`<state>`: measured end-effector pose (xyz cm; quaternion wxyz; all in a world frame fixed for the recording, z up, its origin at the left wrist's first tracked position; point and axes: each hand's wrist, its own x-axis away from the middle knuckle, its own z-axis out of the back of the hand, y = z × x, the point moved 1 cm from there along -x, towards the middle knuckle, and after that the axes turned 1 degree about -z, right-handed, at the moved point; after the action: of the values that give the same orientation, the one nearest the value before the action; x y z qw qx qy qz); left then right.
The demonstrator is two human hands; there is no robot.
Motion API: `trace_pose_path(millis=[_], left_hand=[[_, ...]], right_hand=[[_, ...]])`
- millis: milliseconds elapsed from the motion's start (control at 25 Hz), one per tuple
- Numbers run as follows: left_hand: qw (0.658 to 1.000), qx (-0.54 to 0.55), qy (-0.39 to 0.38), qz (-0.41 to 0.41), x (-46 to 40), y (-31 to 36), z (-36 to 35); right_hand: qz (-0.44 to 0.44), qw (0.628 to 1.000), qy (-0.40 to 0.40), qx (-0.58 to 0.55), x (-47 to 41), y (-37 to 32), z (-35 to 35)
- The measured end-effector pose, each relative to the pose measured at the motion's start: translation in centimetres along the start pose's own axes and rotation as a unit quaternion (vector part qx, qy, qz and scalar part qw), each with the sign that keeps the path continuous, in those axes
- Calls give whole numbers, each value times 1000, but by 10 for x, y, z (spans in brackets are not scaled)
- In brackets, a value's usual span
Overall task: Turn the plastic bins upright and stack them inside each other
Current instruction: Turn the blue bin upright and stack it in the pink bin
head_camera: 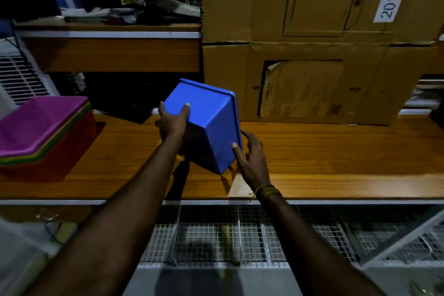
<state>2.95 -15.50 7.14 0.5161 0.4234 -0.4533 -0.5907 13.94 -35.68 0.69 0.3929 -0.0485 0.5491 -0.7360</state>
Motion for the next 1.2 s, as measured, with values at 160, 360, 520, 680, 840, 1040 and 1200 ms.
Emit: trace_pose_path(millis=[160,360,520,680,840,1040,1200], left_hand=[[997,-49,-50,-25,-5,-15,5],[987,-87,-122,-65,-24,-18,17],[978,-98,-106,-150,-33,-26,22],[961,-142,-53,-230,-37,-34,32],[944,-175,-45,-275,-55,-49,42],[952,-87,-44,-292,-64,-80,61],[945,-95,-66,-305,-63,-113,77]], right_hand=[[-8,999,-27,-23,-10,-30,-23],[-29,999,-30,-33,-35,-60,-52],[-39,999,28,10,-50,-73,-80],[-59,996,73,4,-58,-72,-105],[-49,992,114,-12,-57,-71,-124],[-70,979,192,-17,-46,-62,-146],[-86,974,209,-16,-32,-56,-164]])
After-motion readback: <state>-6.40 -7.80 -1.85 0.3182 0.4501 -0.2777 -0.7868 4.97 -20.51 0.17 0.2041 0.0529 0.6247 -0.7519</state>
